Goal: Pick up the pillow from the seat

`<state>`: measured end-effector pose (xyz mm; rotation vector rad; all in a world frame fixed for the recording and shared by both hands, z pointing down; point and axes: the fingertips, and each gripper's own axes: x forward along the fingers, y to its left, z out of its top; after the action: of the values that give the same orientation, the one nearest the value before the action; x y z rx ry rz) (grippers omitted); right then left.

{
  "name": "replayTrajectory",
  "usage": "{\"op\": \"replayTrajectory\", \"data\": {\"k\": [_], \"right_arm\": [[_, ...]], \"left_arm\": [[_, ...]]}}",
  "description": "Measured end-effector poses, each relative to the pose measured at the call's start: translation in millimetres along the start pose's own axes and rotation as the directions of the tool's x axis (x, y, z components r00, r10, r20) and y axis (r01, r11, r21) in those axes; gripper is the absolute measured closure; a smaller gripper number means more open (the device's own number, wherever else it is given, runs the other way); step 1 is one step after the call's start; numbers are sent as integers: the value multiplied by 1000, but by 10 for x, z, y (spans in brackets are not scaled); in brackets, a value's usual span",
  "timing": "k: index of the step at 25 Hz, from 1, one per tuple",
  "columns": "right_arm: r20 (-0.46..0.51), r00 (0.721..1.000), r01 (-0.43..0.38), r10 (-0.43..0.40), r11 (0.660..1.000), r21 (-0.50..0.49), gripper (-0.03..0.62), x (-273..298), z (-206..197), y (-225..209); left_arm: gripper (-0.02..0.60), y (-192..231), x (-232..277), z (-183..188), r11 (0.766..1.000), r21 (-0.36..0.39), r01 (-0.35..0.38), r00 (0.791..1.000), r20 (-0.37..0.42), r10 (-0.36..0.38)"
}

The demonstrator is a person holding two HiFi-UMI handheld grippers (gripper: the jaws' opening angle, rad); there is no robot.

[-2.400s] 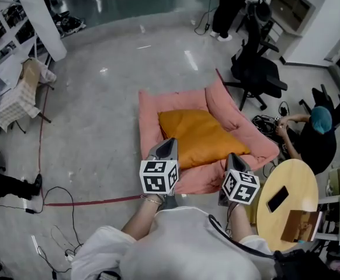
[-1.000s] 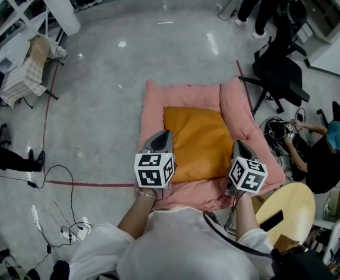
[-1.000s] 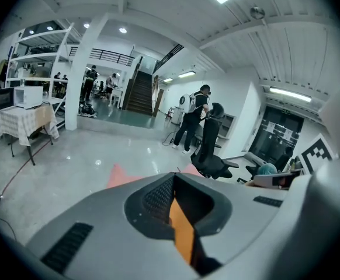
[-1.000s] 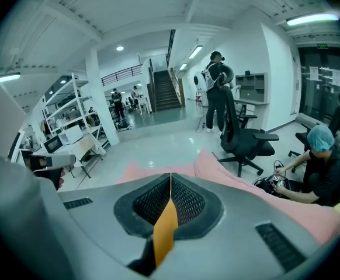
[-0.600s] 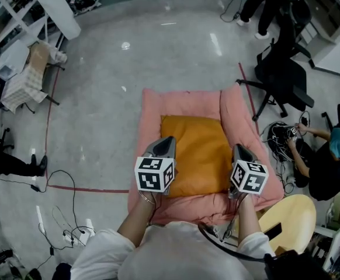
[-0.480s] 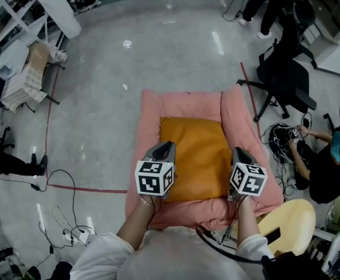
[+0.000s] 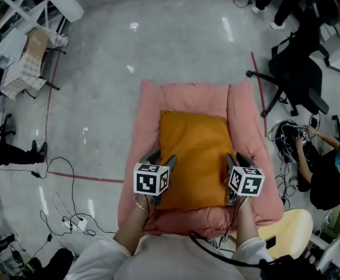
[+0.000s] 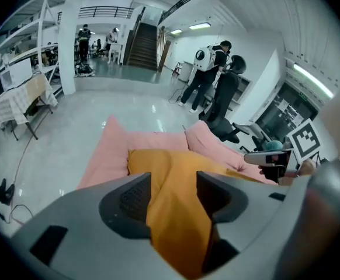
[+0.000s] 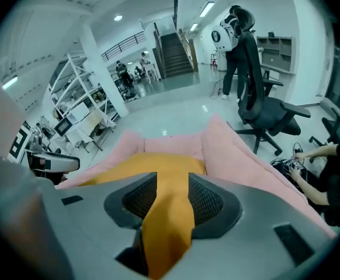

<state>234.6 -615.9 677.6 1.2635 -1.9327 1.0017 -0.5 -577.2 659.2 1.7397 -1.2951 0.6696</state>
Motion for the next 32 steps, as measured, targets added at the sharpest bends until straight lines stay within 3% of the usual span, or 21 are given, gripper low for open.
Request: {"op": "replayTrajectory", "data": {"k": [6, 10, 14, 19, 25, 27, 32], "right_arm": [[-123, 992, -34, 33, 999, -6, 344, 245, -350, 21], [-189, 981, -52, 50, 999, -4, 328, 318, -534, 82], [-236, 971, -47, 43, 999, -10, 325, 405, -799, 44], [-262, 961, -72, 90, 994, 79, 326, 490, -982, 25], [-317, 940, -93, 124, 990, 111, 327, 610, -1141, 46], [-318, 937, -109, 141, 987, 116, 331, 639, -1139, 61], [-318, 932, -143, 173, 983, 116, 410, 637, -1137, 83]], "left_arm": [[290, 139, 199, -387, 999, -37, 0, 993, -118, -4], [281, 180, 286, -629, 996, -94, 6, 979, -201, -25], [273, 141, 405, -856, 990, -140, 21, 967, -248, -55], [273, 120, 499, -982, 994, -105, 20, 955, -291, -50], [276, 123, 605, -1120, 998, -67, -9, 949, -314, -13], [295, 114, 636, -1132, 998, -70, 2, 949, -315, -24], [394, 16, 663, -1169, 994, -90, 62, 936, -340, -89]]}}
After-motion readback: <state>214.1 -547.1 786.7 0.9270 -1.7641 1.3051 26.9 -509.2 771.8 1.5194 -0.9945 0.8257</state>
